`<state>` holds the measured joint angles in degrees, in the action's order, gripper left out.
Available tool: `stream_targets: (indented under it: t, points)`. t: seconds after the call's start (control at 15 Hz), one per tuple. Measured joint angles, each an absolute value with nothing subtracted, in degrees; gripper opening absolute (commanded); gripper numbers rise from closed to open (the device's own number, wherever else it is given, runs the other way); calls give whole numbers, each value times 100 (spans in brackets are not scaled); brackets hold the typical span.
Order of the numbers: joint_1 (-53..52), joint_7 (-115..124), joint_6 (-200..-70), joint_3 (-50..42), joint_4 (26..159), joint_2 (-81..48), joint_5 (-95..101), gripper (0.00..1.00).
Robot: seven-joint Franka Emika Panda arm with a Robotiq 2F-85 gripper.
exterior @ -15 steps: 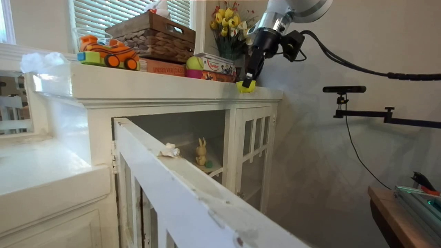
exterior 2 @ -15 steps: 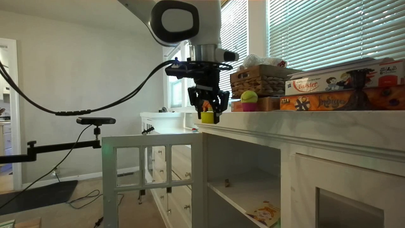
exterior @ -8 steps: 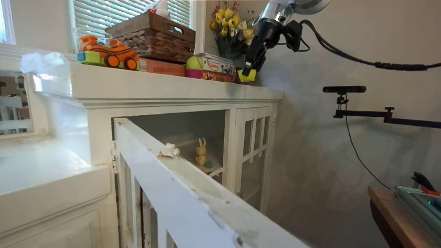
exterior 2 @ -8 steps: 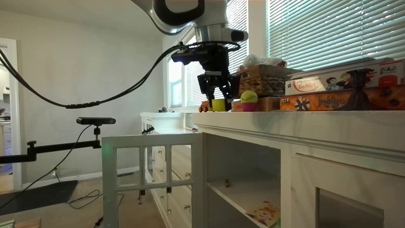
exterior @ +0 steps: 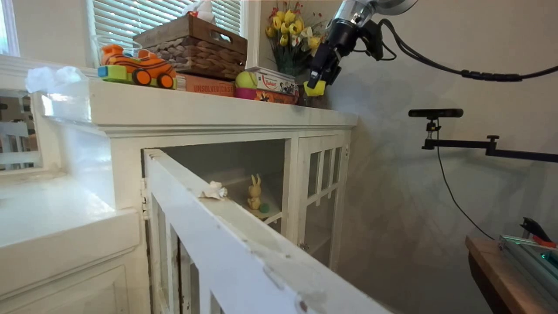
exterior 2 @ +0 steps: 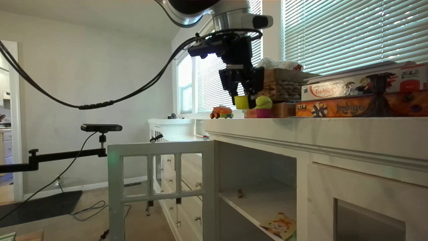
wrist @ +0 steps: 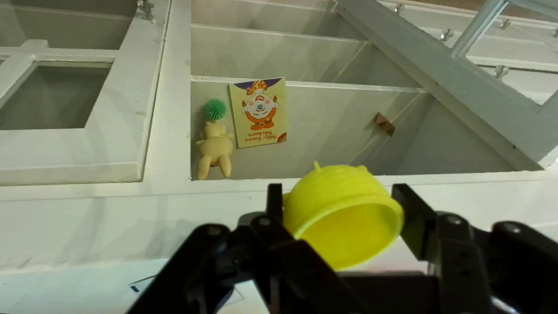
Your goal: Remove the yellow bowl from the cabinet
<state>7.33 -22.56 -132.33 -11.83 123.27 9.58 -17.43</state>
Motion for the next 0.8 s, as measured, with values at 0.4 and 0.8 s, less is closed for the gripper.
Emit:
stream_targets:
  t: [0.4, 0.8]
  points:
    - [739, -1848, -13240, -1252, 11970, 670, -1755, 39]
    - [743, -1524, -13516, -1248, 11475, 50, -1796, 39]
